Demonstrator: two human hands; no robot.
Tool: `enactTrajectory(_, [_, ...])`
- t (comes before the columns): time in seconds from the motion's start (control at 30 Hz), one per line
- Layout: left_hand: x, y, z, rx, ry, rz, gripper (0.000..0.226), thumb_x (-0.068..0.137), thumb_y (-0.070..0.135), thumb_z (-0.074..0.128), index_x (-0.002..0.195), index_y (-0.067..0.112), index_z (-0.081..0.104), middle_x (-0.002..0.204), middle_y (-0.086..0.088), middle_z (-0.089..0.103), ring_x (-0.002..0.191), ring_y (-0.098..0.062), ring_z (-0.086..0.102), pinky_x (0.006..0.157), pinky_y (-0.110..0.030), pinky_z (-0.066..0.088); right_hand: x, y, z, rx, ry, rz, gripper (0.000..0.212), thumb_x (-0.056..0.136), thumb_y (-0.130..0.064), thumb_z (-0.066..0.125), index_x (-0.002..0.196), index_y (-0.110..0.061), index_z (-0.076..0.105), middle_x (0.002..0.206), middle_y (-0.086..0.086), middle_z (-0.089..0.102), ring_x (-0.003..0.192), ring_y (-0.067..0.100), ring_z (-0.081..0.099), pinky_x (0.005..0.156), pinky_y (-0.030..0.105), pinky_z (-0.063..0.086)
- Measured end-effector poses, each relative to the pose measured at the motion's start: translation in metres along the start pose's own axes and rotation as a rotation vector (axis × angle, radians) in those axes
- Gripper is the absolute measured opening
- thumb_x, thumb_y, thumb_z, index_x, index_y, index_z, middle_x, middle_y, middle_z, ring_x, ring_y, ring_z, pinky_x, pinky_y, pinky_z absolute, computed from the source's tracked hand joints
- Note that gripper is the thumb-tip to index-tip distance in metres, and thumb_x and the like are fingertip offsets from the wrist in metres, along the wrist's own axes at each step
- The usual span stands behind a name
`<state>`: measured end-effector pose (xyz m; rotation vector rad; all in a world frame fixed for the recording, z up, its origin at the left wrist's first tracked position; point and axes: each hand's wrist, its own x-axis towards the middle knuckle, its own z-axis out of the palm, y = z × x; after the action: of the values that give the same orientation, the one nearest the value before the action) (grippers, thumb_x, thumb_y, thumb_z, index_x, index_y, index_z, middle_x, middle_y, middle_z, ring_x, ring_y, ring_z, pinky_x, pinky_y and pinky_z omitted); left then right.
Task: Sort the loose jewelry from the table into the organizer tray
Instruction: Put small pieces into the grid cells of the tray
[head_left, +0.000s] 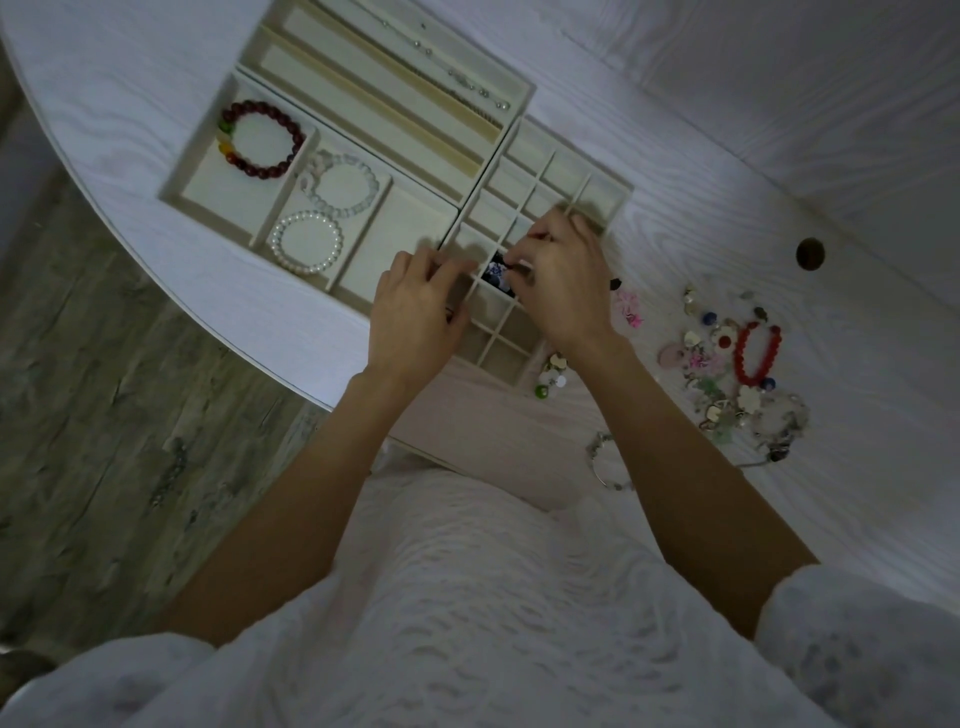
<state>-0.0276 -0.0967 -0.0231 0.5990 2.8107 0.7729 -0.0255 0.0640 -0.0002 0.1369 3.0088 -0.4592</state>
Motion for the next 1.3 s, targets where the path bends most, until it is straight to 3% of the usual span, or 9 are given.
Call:
enactTrajectory(0.1, [0.000, 0.000, -0.001, 0.001, -0.010, -0.004, 0.039, 0.081, 0.031, 0.044, 0.111, 0.014, 0.064, 0.101, -0.015, 0.059, 0.089, -0.033, 0.053, 0.071, -0.037, 0.041, -0.001, -0.004, 0.004, 0.014, -0.044, 0.020, 0.016, 0.082, -0.022, 0.069, 0.093, -0.012, 0.073, 0.104, 0.007, 0.058, 0.101, 0.025, 0.049, 0.083, 0.031, 0.043])
enactTrajectory(0.27, [0.001, 0.000, -0.001, -0.005, -0.011, 0.011, 0.038, 0.076, 0.010, 0.065, 0.114, 0.016, 0.063, 0.102, -0.017, 0.058, 0.088, -0.034, 0.052, 0.070, -0.039, 0.043, -0.001, 0.005, -0.004, 0.029, -0.021, 0.039, 0.014, 0.086, -0.021, 0.064, 0.093, -0.014, 0.074, 0.103, 0.007, 0.060, 0.103, 0.027, 0.048, 0.085, 0.030, 0.035])
enactTrajectory(0.43, [0.002, 0.001, -0.001, -0.005, -0.007, 0.024, 0.036, 0.077, 0.009, 0.066, 0.112, 0.015, 0.064, 0.101, -0.017, 0.058, 0.087, -0.034, 0.053, 0.069, -0.040, 0.044, 0.003, -0.001, -0.001, -0.128, -0.066, -0.077, 0.019, 0.088, -0.019, 0.059, 0.096, -0.014, 0.075, 0.099, 0.007, 0.062, 0.103, 0.028, 0.048, 0.085, 0.034, 0.033])
enactTrajectory(0.6, [0.003, 0.002, -0.001, 0.009, 0.004, 0.026, 0.041, 0.073, 0.006, 0.064, 0.114, 0.014, 0.063, 0.101, -0.017, 0.057, 0.087, -0.034, 0.052, 0.069, -0.040, 0.043, 0.006, 0.000, -0.002, -0.100, -0.079, -0.020, 0.014, 0.082, -0.022, 0.067, 0.092, -0.015, 0.074, 0.103, 0.007, 0.063, 0.102, 0.028, 0.050, 0.086, 0.035, 0.037])
enactTrajectory(0.73, [0.007, 0.007, 0.002, 0.080, 0.015, 0.097, 0.044, 0.071, 0.005, 0.059, 0.113, 0.016, 0.066, 0.099, -0.016, 0.058, 0.086, -0.034, 0.052, 0.068, -0.037, 0.040, -0.002, 0.002, 0.004, -0.043, 0.055, -0.017, 0.007, 0.070, -0.009, 0.074, 0.076, -0.009, 0.071, 0.085, 0.011, 0.062, 0.082, 0.031, 0.057, 0.070, 0.036, 0.044])
enactTrajectory(0.87, [0.010, 0.006, 0.006, 0.245, -0.034, 0.156, 0.041, 0.076, 0.013, 0.062, 0.116, 0.021, 0.066, 0.104, -0.015, 0.058, 0.092, -0.035, 0.053, 0.072, -0.039, 0.040, -0.014, 0.010, 0.007, 0.003, 0.107, -0.055, 0.009, 0.075, -0.013, 0.068, 0.080, -0.010, 0.075, 0.082, 0.009, 0.059, 0.078, 0.030, 0.054, 0.066, 0.029, 0.037])
enactTrajectory(1.03, [0.015, 0.007, 0.003, 0.286, -0.035, 0.187, 0.043, 0.080, 0.024, 0.038, 0.110, 0.021, 0.069, 0.106, -0.009, 0.059, 0.094, -0.030, 0.049, 0.072, -0.036, 0.036, -0.020, 0.011, 0.008, -0.054, 0.110, -0.084, 0.019, 0.084, -0.020, 0.059, 0.082, -0.008, 0.074, 0.083, 0.008, 0.058, 0.078, 0.028, 0.052, 0.065, 0.028, 0.031])
enactTrajectory(1.3, [0.016, 0.003, -0.003, 0.217, 0.027, 0.195, 0.032, 0.080, 0.016, 0.050, 0.107, 0.017, 0.068, 0.106, -0.008, 0.060, 0.093, -0.030, 0.051, 0.071, -0.035, 0.036, -0.025, 0.006, 0.015, -0.036, 0.155, -0.104, 0.016, 0.083, -0.014, 0.059, 0.090, -0.012, 0.073, 0.082, 0.009, 0.057, 0.077, 0.027, 0.053, 0.066, 0.028, 0.030])
